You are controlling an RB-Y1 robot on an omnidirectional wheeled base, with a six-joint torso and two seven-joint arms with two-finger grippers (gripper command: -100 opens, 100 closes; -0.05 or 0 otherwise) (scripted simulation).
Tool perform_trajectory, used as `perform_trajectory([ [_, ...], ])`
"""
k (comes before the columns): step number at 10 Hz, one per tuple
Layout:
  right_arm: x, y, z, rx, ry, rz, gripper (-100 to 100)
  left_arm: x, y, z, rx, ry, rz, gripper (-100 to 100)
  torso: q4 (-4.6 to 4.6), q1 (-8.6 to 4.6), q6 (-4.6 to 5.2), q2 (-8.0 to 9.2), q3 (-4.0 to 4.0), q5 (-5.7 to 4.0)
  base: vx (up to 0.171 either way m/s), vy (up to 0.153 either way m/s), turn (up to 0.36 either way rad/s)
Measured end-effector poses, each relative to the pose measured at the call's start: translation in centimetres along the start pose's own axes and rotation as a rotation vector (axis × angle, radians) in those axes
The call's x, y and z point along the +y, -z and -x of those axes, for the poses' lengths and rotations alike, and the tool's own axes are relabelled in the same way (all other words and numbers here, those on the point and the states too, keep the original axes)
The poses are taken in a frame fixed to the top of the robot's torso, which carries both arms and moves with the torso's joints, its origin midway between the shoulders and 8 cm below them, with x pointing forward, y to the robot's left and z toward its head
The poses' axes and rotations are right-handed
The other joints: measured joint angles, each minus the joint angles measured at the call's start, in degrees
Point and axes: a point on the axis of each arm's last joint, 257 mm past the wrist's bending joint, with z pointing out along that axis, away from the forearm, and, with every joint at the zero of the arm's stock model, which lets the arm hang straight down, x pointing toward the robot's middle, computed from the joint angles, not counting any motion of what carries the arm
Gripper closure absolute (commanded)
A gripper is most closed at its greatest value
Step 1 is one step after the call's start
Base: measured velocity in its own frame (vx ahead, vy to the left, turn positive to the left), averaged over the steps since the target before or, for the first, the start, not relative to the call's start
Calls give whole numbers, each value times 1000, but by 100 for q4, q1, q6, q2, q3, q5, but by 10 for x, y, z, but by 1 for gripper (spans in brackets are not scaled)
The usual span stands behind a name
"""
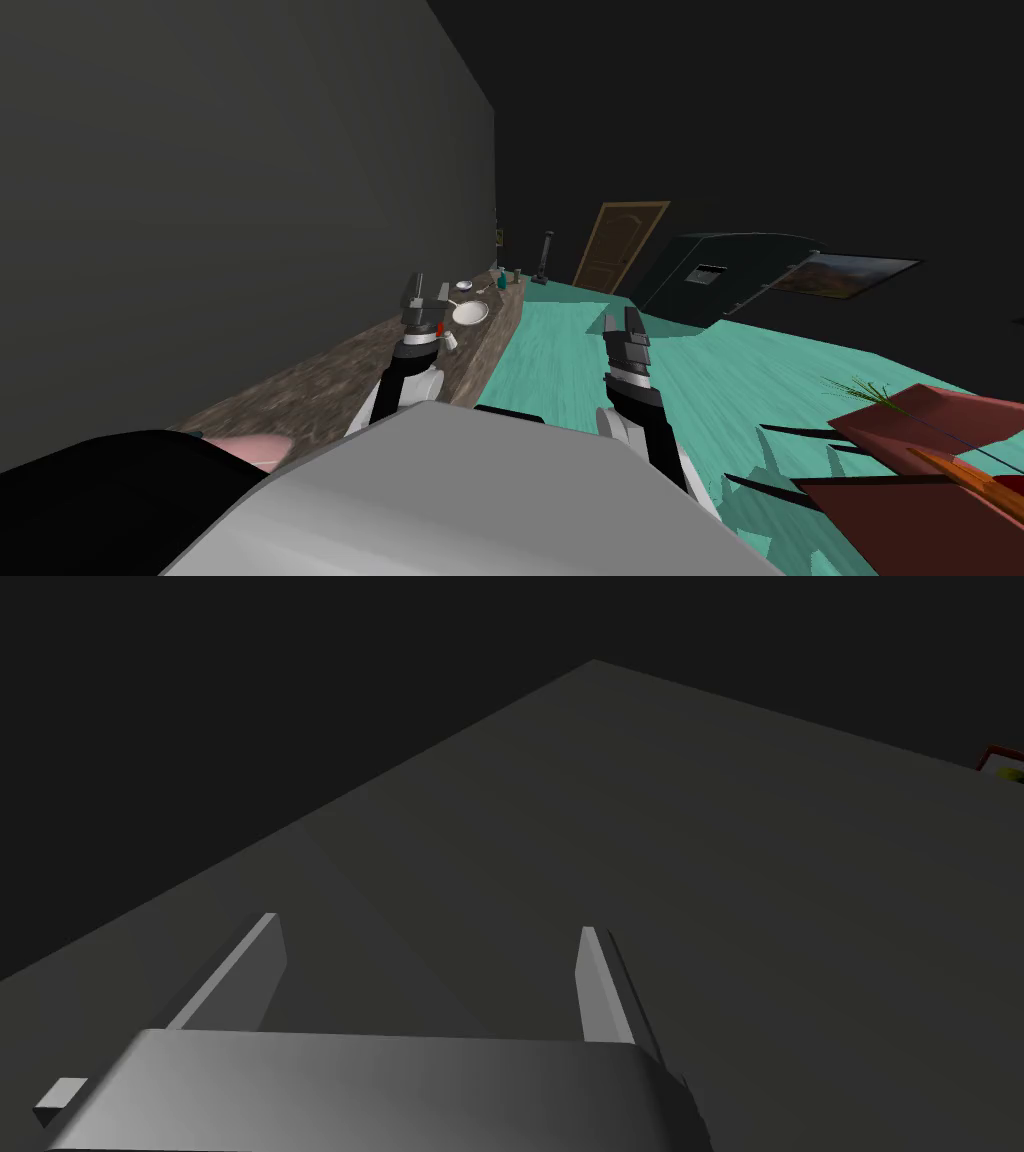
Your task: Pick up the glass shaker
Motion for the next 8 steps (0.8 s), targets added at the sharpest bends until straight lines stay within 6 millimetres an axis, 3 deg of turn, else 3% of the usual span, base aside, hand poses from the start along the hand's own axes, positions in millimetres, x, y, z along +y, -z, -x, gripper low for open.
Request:
perform_trajectory([
  [3,0,0,0,0,0,0,0,21,7,3,34,17,62,-100,-2,-16,-1,-8,-5,-3,24,-57,95],
  [8,0,0,0,0,0,0,0,92,42,40,-32,133,267,-100,-2,-48,0,-10,-6,-11,19,-124,147],
])
